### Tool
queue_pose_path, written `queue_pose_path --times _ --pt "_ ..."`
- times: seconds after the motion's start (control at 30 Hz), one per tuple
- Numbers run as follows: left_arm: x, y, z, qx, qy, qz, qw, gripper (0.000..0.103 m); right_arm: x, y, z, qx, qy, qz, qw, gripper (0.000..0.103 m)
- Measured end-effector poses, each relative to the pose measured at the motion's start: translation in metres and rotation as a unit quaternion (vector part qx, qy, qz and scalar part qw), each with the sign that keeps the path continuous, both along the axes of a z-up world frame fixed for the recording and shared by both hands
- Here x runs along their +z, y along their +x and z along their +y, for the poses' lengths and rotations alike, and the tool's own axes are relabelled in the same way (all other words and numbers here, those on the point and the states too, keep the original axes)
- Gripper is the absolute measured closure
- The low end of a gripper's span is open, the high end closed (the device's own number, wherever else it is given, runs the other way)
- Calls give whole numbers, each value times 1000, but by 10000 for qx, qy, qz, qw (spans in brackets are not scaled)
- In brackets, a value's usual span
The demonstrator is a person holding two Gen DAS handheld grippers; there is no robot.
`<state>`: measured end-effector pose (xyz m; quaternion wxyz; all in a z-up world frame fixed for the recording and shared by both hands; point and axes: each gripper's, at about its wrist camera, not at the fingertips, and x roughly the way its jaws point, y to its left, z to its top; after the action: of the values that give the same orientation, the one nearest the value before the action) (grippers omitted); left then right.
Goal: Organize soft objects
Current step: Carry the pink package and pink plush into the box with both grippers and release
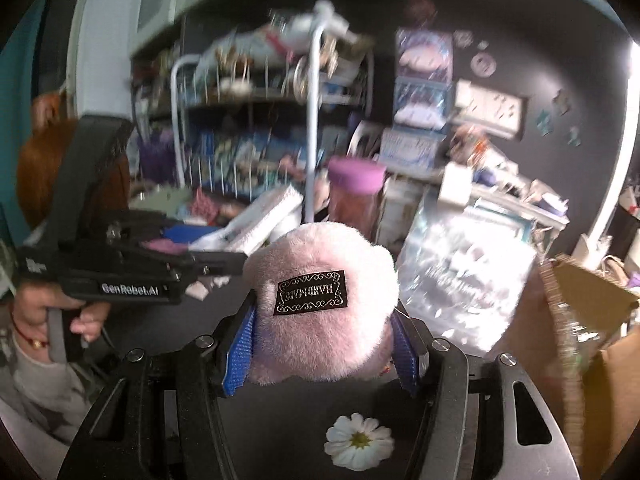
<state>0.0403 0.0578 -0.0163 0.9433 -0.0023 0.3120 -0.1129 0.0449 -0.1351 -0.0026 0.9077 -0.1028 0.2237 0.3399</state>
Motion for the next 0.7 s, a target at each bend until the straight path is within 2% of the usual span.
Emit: queue_pose_path --times 0.2,0.4,0.53,0.7 --pt "36 -2 -42 -454 77 -355 9983 56 32 -16 -46 -331 378 -335 9982 48" --pt "62 4 -102 -1085 107 -579 9923 56 48 -23 -102 -845 535 -579 9933 47" --pt "76 12 -150 -1572 83 -668 9853 56 46 -23 -140 -1185 543 -538 9900 47" --pt "82 21 -202 -2025 115 -626 9772 56 28 -9 -176 -1468 361 -304 9880 47"
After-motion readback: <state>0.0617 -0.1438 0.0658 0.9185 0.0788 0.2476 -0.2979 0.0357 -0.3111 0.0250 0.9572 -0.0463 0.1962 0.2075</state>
